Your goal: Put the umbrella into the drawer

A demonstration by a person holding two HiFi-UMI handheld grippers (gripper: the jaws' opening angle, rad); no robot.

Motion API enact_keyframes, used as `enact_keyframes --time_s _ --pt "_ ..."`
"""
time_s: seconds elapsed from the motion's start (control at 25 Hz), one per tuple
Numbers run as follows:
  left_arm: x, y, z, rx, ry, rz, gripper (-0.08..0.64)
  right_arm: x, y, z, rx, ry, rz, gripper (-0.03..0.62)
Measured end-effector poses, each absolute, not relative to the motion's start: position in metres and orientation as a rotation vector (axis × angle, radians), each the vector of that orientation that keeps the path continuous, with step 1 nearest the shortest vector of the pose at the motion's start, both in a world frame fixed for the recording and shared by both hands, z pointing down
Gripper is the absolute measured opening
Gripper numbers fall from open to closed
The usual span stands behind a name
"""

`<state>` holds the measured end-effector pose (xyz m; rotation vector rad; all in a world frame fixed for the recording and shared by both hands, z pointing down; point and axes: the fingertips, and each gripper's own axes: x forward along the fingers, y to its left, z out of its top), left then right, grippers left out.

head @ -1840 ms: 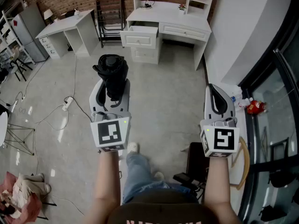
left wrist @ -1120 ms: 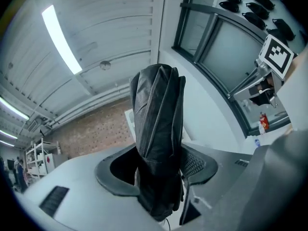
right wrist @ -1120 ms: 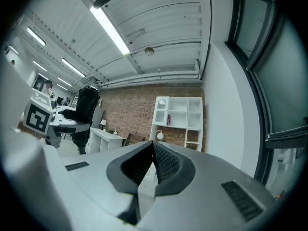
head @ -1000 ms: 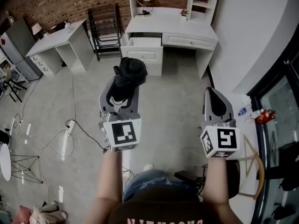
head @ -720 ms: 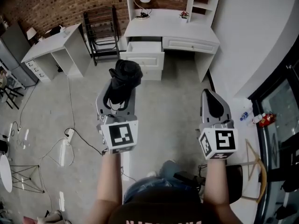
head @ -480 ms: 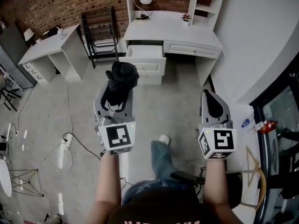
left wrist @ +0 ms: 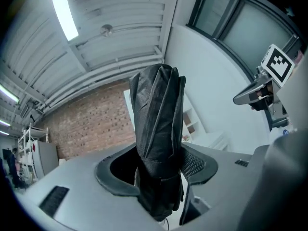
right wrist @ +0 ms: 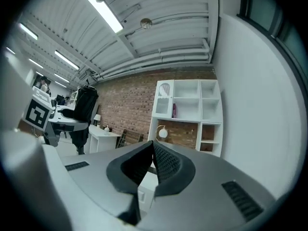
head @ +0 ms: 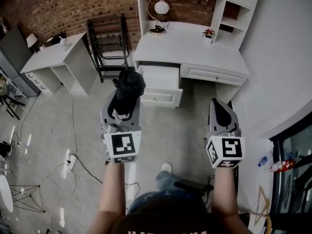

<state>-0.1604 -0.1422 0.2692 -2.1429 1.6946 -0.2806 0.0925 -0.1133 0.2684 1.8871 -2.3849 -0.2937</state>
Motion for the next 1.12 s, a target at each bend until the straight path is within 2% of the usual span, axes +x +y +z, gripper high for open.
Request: enact_keyframes --time_s 0.2,0.52,1.12 --pt "-0.149 -0.232 0.271 -2.158 1.722 -0.272 0.239 0.094 -0.207 0.267 1.827 -2.415 -0.307 0.0" --pt "-0.132 -0.351 0.316 -2.244 1.638 -0.42 0.239 0.098 -0.297 0.299 1.75 -2.385 -0.224 0.0" --pt "-0.074 -0.571 0.545 -2.654 0.985 -1.227 0.24 0.122 -0.481 0.402 1.959 -2.095 0.205 0.0"
